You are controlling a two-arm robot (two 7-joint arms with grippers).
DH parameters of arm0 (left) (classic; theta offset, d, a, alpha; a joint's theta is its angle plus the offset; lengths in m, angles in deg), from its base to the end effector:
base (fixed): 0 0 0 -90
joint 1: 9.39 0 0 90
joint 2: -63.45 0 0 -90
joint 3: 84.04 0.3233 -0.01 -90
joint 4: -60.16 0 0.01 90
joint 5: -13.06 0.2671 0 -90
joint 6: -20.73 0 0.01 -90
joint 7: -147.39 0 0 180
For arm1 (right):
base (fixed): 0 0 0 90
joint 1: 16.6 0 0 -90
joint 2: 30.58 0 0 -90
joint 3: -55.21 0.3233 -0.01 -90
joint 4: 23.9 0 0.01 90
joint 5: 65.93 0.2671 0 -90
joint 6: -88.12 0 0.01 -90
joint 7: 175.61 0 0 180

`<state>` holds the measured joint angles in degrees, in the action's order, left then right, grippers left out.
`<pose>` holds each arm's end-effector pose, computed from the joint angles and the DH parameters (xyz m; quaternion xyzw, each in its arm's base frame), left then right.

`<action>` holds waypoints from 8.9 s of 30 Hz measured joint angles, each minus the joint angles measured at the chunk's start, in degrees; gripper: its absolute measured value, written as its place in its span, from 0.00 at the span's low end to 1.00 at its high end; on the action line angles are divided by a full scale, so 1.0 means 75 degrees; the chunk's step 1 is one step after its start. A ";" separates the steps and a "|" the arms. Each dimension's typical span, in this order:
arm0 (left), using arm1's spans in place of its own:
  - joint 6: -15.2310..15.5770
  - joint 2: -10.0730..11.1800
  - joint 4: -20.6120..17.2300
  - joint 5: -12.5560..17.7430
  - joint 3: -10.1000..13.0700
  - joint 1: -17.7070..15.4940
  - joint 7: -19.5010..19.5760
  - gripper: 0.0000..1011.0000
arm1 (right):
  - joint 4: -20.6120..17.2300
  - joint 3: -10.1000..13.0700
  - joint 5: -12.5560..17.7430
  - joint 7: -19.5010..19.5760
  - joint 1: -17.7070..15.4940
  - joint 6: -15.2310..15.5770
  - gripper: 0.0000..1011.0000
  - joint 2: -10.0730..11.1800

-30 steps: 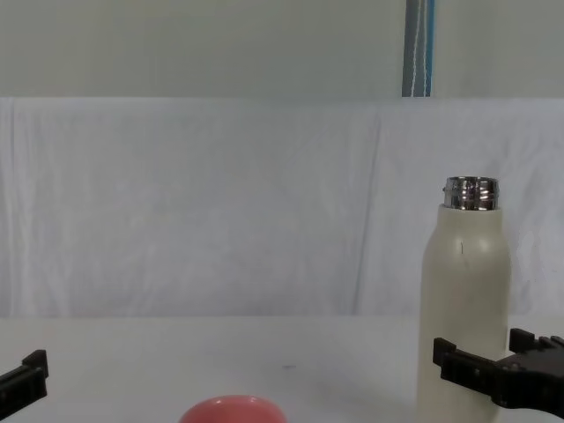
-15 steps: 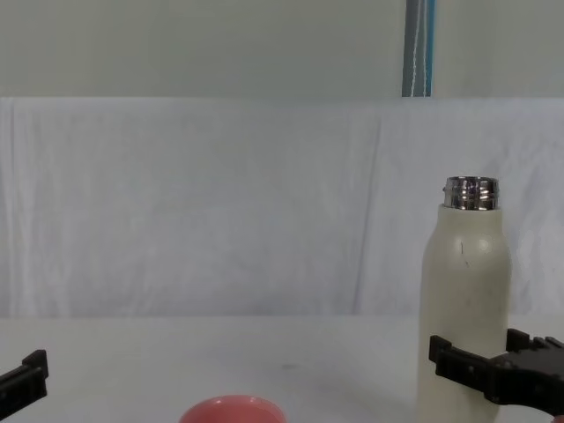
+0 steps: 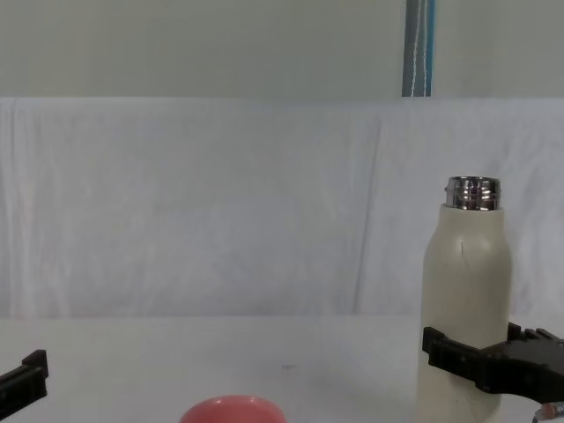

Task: Grasp the thermos with one hand and pour water into the cup lid.

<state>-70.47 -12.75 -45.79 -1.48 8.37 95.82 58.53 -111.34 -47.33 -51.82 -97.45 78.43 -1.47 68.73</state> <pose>0.2030 0.0499 -0.3163 -0.0175 0.0064 0.6616 0.7496 0.3093 0.0054 -0.3254 0.0242 0.0246 -0.5458 0.8372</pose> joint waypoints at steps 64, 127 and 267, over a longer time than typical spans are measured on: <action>0.0000 0.0000 0.0000 0.0000 0.0000 0.0000 -0.0001 0.99 | 0.0637 -0.0153 -0.0031 -0.0145 0.0517 -0.0088 0.95 -0.0049; 0.0000 0.0000 0.0000 0.0000 0.0000 0.0000 0.0000 0.99 | -0.1312 -0.1354 -0.6679 0.1373 -0.0286 -0.0180 0.95 0.0983; 0.0000 0.0000 0.0000 0.0000 0.0000 0.0000 0.0000 0.99 | -0.0311 -0.2901 -1.0022 0.2899 0.0684 0.0214 0.95 0.1611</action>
<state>-70.47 -12.75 -45.79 -1.48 8.37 95.82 58.53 -113.67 -69.08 -126.99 -75.71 83.57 0.13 80.82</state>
